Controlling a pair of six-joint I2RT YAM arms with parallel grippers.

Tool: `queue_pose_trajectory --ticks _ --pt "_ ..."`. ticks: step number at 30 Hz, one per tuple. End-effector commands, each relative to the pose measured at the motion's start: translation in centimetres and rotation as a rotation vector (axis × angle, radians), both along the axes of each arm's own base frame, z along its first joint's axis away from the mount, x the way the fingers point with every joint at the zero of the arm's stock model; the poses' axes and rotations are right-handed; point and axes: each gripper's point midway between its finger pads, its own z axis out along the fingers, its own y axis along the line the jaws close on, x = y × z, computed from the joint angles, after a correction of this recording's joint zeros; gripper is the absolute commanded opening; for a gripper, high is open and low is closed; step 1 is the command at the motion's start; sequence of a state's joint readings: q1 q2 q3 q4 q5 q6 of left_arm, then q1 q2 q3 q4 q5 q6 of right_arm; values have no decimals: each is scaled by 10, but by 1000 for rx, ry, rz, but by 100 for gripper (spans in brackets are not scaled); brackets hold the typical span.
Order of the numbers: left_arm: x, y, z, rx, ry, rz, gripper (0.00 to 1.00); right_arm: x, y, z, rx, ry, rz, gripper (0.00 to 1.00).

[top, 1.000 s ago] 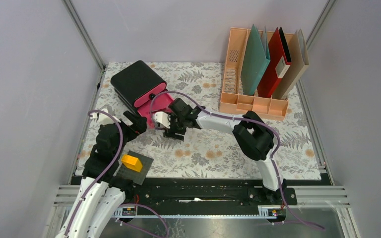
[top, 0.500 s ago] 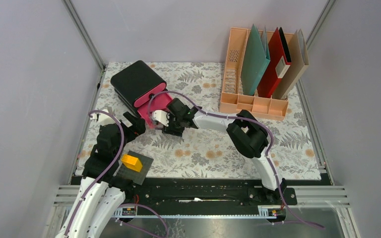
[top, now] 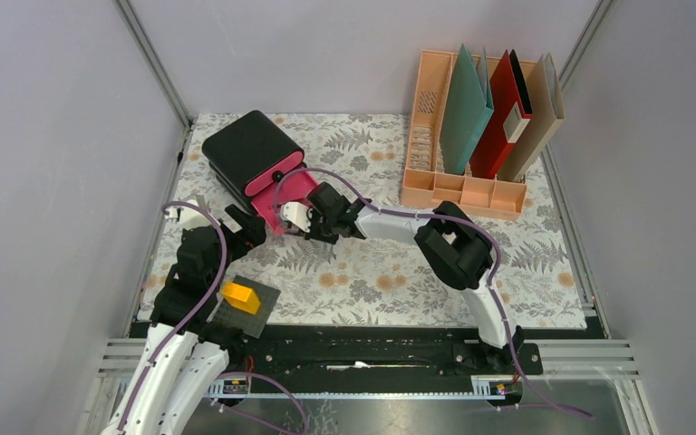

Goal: Organize the desk
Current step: Pick up the stationery from the center of the board.

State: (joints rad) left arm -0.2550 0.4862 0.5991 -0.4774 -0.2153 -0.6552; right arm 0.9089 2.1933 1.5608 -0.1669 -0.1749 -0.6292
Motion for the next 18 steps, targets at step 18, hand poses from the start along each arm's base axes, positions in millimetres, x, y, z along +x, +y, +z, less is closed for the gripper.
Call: queue_pose_trajectory --ticks 18 --pt "4 -5 14 -25 -50 -19 99 -67 -86 14 -165 1 143 13"
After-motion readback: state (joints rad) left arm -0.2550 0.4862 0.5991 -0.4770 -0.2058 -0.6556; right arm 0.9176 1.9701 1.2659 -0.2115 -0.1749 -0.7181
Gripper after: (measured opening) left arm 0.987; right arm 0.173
